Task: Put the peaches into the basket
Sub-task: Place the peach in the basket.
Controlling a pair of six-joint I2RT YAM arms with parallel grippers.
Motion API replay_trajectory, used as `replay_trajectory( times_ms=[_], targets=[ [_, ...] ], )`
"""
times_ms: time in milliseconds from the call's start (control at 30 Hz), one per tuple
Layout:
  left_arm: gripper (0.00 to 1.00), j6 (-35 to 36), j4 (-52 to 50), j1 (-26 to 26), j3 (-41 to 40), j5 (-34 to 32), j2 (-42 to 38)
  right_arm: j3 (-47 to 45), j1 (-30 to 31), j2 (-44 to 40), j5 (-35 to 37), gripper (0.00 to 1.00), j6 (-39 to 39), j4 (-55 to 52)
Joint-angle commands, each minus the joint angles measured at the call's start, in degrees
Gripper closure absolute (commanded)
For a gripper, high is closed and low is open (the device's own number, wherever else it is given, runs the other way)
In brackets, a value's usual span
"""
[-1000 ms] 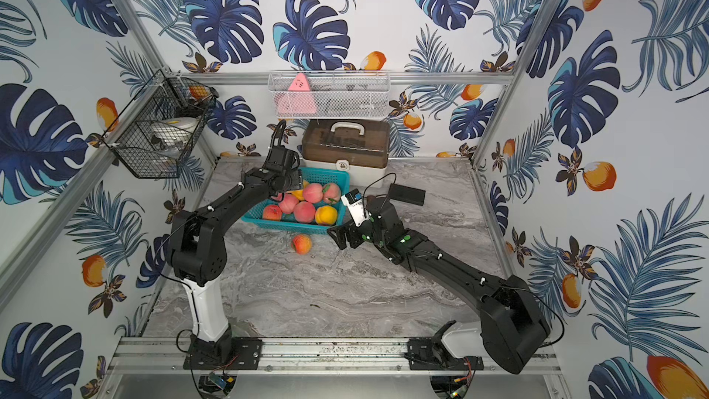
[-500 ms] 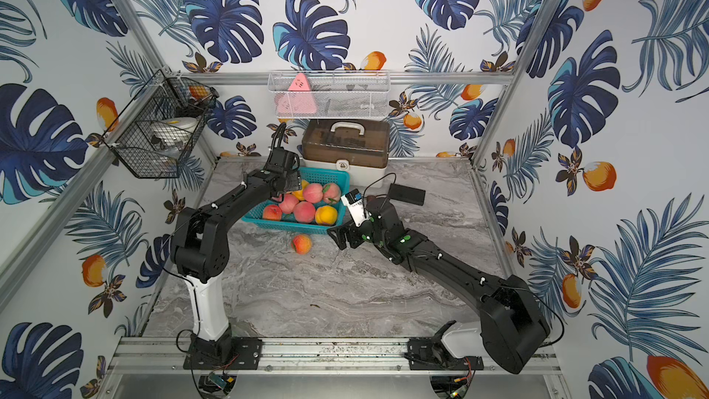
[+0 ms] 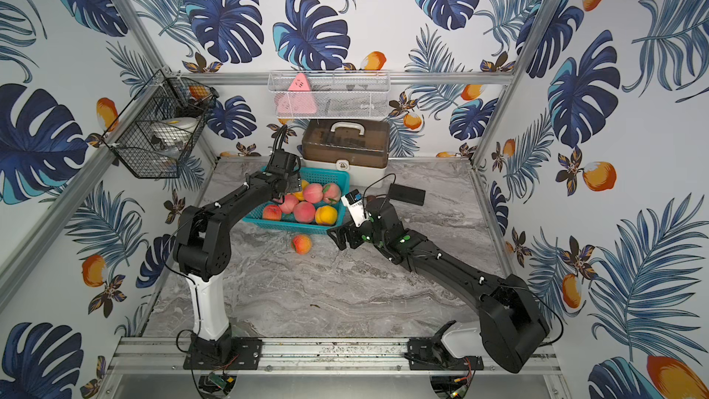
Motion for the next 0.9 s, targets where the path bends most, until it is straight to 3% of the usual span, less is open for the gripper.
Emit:
replay_trajectory(
  times_ms=[0,867],
  targets=[
    [0.28,0.18,0.71,0.07,-0.07,-0.39,0.49,-0.20,-0.05,-0.32,-0.13,0.00,0.28,0.80],
    [0.24,-0.26,1.25,0.03,-1.28,0.98,0.41,-0.91,-0.72,-1.80,0.13,0.00,0.10,0.47]
  ],
)
